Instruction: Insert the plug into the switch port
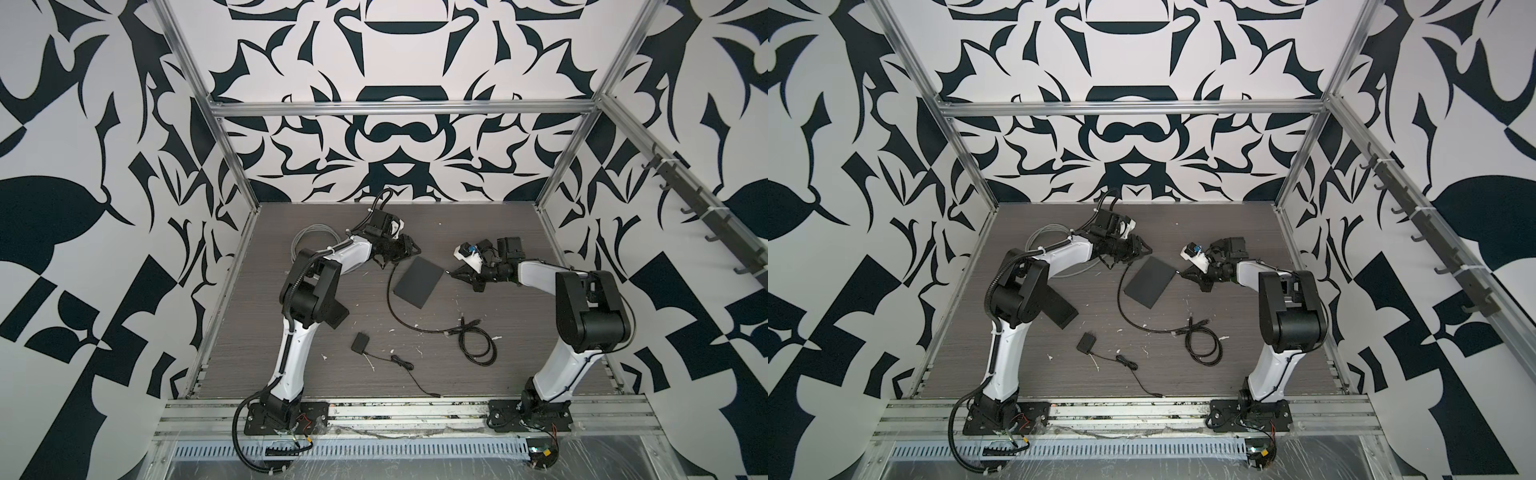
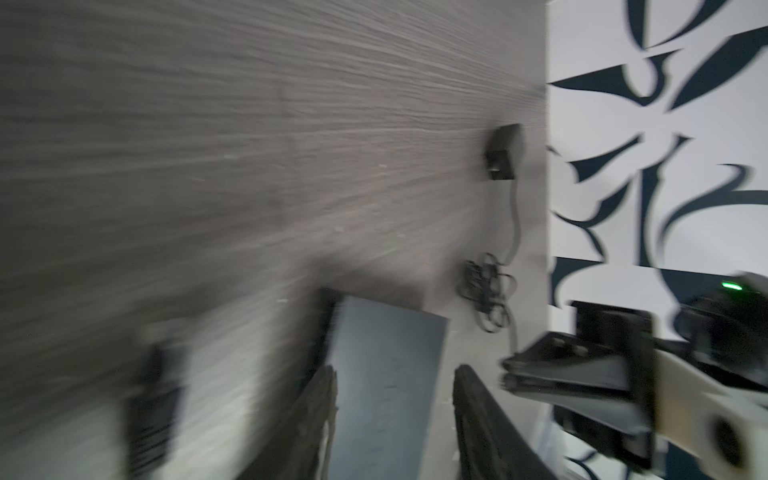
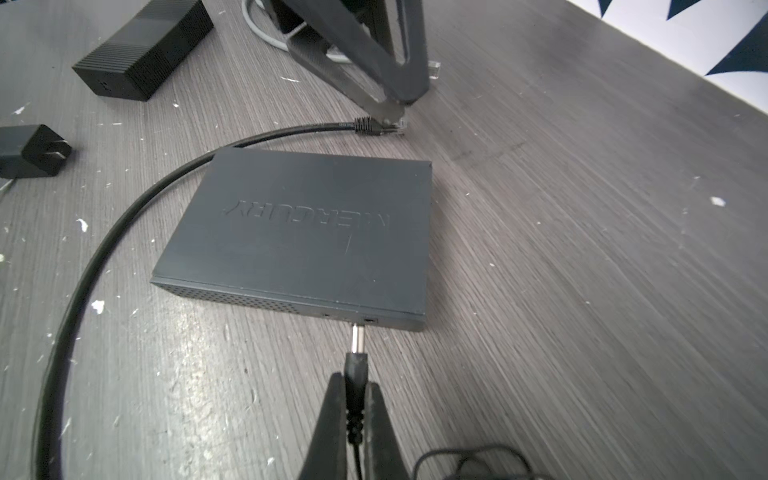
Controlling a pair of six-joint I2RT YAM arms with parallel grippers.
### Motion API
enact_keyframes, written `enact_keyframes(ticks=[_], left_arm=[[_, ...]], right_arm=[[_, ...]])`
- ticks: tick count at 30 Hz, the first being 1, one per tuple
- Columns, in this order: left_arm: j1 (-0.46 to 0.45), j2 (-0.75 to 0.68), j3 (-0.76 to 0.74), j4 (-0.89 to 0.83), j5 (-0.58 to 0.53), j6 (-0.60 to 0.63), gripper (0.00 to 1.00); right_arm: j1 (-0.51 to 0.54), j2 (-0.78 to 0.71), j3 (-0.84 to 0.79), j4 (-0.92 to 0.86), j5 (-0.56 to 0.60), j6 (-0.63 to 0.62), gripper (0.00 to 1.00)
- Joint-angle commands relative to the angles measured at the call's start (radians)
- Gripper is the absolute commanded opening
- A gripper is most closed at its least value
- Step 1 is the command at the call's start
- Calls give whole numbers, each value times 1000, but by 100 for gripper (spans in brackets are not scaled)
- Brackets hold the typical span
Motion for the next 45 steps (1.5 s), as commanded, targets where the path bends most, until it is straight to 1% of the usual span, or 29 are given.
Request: enact_keyframes(ticks=[1,3,6,8,11,13,17,22,27,31,33,40,45], left_arm=[[-12,-26,8,-149,-105,125,51],[-12,-25,4,-150,-110,139,51],[-16,-18,11,-151,-105,154,52],[-18,-11,26,-158,-104,166,52],[-27,-4,46,-175,-109,193,53],[-32,0,52,-178,-109,207,54],[-47,26,91,-200,-106,234,54],[-60,65,122,-225,-132,253,55],[-60,75,126,-226,-141,255,55],[-60,90,142,-238,-139,261,55],[-60,95,148,-243,-136,265,55],[-60,99,152,-244,-120,268,55],[-59,102,155,-249,-116,274,55]], right_arm=[[12,-33,3,-21,26,12,0],[23,-27,16,-33,53,18,0],[64,-38,26,-44,130,15,0],[81,-56,44,-81,182,18,0],[85,-83,62,-152,222,24,0],[86,-109,47,-177,241,26,0],[94,-138,-3,-168,292,21,0],[119,-116,-30,-80,324,21,0],[153,-79,-9,-75,384,16,0],[172,-52,7,-71,403,25,0],[188,-25,35,-98,439,25,0],[192,13,57,-55,450,72,0],[192,23,41,15,426,90,0]])
